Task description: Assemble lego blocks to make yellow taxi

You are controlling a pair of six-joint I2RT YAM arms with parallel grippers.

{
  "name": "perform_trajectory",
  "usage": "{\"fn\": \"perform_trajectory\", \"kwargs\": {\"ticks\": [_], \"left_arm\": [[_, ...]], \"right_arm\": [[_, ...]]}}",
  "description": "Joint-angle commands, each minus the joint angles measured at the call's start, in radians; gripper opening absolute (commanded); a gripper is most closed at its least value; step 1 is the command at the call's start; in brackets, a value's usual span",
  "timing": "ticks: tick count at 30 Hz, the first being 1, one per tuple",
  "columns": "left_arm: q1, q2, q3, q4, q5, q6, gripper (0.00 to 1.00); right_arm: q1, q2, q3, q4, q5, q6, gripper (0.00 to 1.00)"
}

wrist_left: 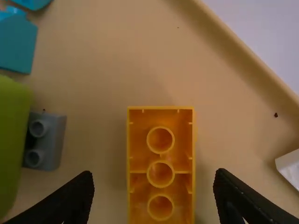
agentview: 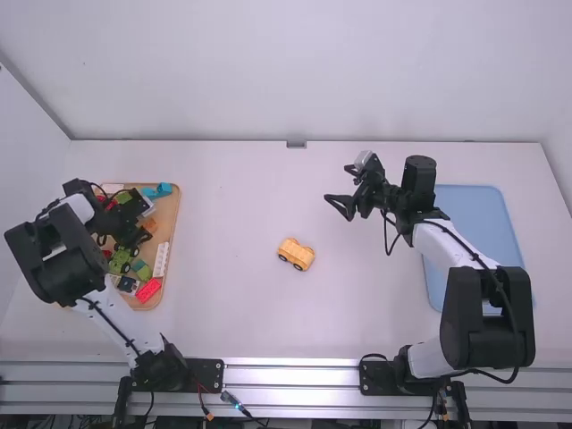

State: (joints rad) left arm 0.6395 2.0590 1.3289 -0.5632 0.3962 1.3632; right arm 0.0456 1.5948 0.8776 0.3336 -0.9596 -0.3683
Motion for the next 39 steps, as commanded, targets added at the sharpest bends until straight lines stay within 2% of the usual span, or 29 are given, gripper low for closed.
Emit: {"fn": "perform_trajectory", "kwargs": {"ticks": [1, 3, 5, 14, 19, 21, 29, 36, 37, 39], "left_arm": [[0.002, 0.019, -0.028, 0.008, 0.007, 0.018, 0.66], [0.006, 0.019, -0.04, 0.024, 0.006, 0.016, 0.63], [0.008, 0.019, -0.047, 0.032, 0.006, 0.018, 0.55], [0.008, 0.019, -0.056, 0.046, 0.008, 0.014, 0.45], [0.007, 0.019, -0.056, 0.046, 0.007, 0.014, 0.37], [0.001, 0.019, -0.053, 0.04, 0.008, 0.014, 0.3], [0.0, 0.018, -0.051, 0.038, 0.015, 0.013, 0.24], [-0.008, -0.025, -0.044, 0.032, 0.033, -0.091, 0.21], [-0.011, -0.031, -0.037, 0.021, 0.043, -0.096, 0.22], [-0.012, -0.043, -0.013, -0.025, 0.072, -0.094, 0.33]], "right_arm": [[0.0, -0.018, 0.026, 0.0, -0.013, 0.006, 0.99], [0.0, -0.018, 0.026, 0.002, -0.013, 0.007, 0.99], [0.0, -0.018, 0.026, 0.01, -0.012, 0.031, 0.99], [0.0, -0.018, 0.026, 0.011, -0.013, 0.032, 0.99], [0.0, -0.018, 0.026, 0.01, -0.013, 0.032, 0.99], [0.0, -0.018, 0.026, 0.01, -0.013, 0.032, 0.99], [0.0, -0.018, 0.026, 0.003, -0.013, 0.032, 0.99], [0.0, -0.018, 0.026, 0.003, -0.013, 0.031, 0.99], [0.0, -0.018, 0.026, 0.004, -0.013, 0.032, 0.99], [0.0, -0.018, 0.026, 0.003, -0.013, 0.031, 0.99]]}}
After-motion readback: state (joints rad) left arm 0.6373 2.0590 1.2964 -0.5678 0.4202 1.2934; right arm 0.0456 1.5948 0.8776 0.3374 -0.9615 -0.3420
